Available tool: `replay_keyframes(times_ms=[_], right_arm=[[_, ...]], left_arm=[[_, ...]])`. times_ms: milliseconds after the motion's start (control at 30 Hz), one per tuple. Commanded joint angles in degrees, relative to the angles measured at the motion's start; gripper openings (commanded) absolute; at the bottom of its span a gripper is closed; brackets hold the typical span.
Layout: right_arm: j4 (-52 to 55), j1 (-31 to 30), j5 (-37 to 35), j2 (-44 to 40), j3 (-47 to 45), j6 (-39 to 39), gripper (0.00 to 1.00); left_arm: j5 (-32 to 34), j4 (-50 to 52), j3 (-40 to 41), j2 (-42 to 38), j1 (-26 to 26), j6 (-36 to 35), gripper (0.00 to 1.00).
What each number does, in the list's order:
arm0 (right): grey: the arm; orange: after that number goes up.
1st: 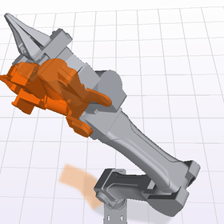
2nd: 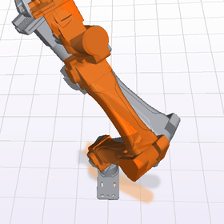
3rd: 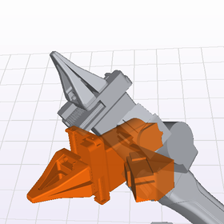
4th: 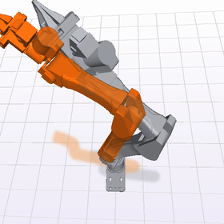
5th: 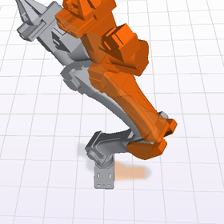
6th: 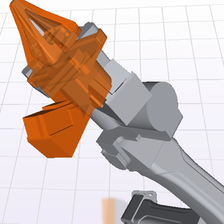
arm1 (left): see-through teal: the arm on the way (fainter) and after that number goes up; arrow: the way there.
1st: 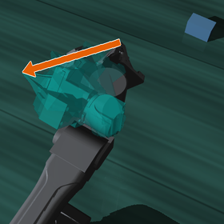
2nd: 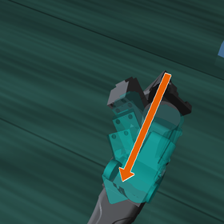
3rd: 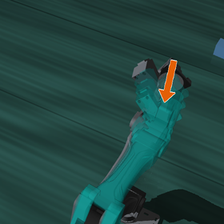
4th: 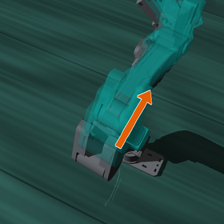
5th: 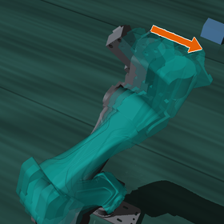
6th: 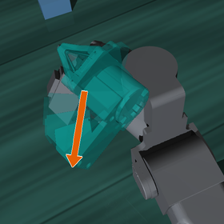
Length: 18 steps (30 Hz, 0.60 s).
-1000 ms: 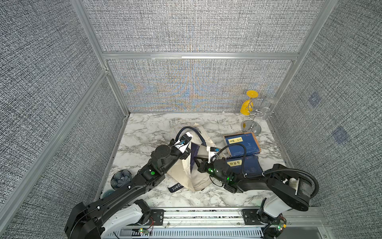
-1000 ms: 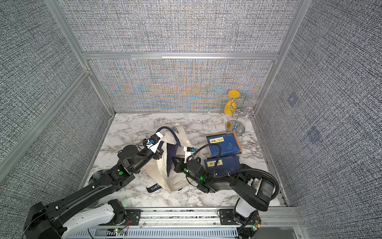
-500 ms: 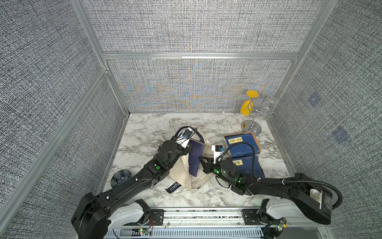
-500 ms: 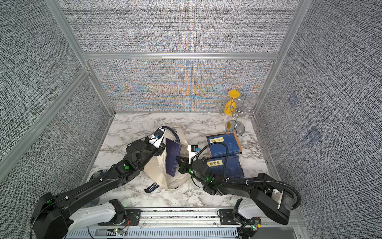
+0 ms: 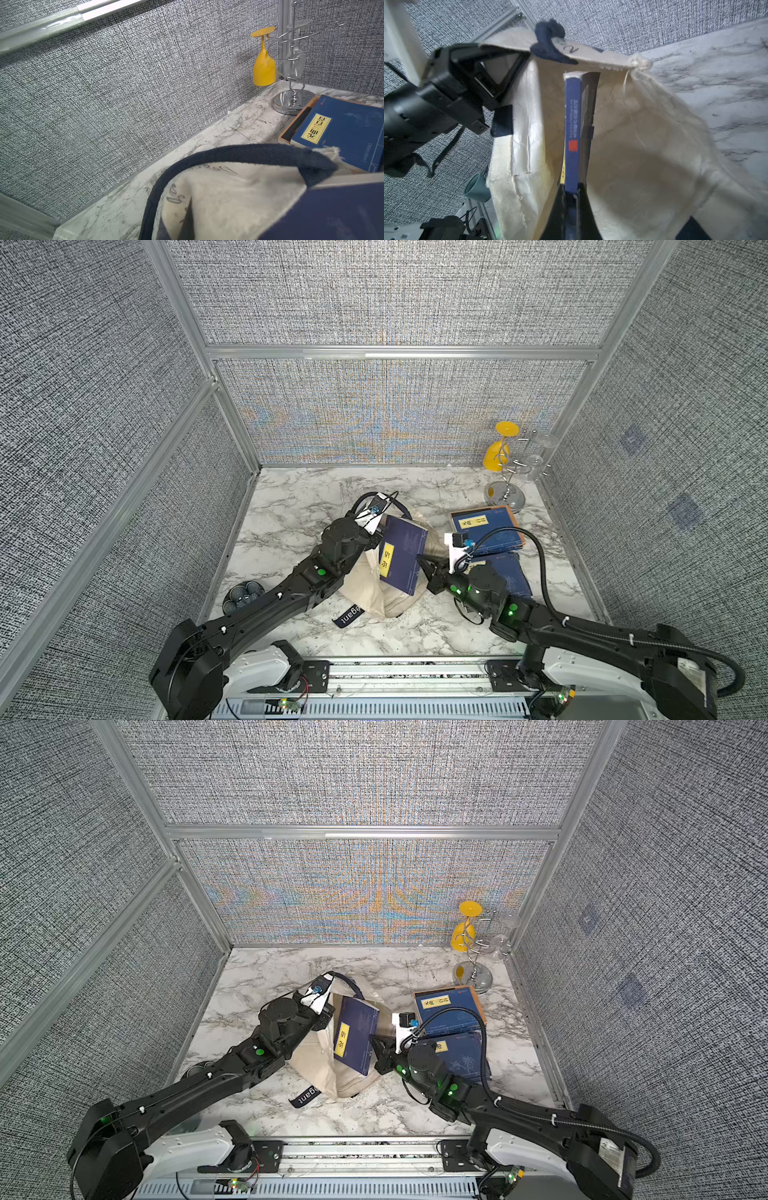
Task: Take out the books from the canvas bag
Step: Pick up the book from the canvas bag.
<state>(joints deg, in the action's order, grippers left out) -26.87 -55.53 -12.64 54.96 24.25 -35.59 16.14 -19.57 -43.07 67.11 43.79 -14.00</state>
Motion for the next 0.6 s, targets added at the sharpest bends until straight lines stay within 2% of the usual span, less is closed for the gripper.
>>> replay_keyframes(times_ms=[0, 133, 233, 433, 567], right_arm=[[4.30, 0.41, -2.64, -4.49, -0.23, 2.42, 0.00], [9.93, 0.72, -5.77, -11.28, 0.00, 2.44, 0.00], [16.47, 0.75, -10.98, -17.41, 0.50, 0.65, 0.00], [37.04, 0.93, -26.66, -27.35, 2.69, -8.94, 0.00], [46.69, 0.95, -32.94, -32.90, 2.25, -15.73, 0.00]], left_arm=[[1.85, 1.36, -0.85, 0.72, -0.14, -0.72, 0.00], [3.46, 2.21, -1.35, 1.51, -0.45, -1.66, 0.00], [4.25, 2.65, -1.62, 2.24, -0.53, -2.65, 0.00], [4.00, 3.52, -2.28, 2.41, -0.63, -3.36, 0.00], [3.13, 3.66, -2.23, 1.76, -0.62, -3.85, 0.00]])
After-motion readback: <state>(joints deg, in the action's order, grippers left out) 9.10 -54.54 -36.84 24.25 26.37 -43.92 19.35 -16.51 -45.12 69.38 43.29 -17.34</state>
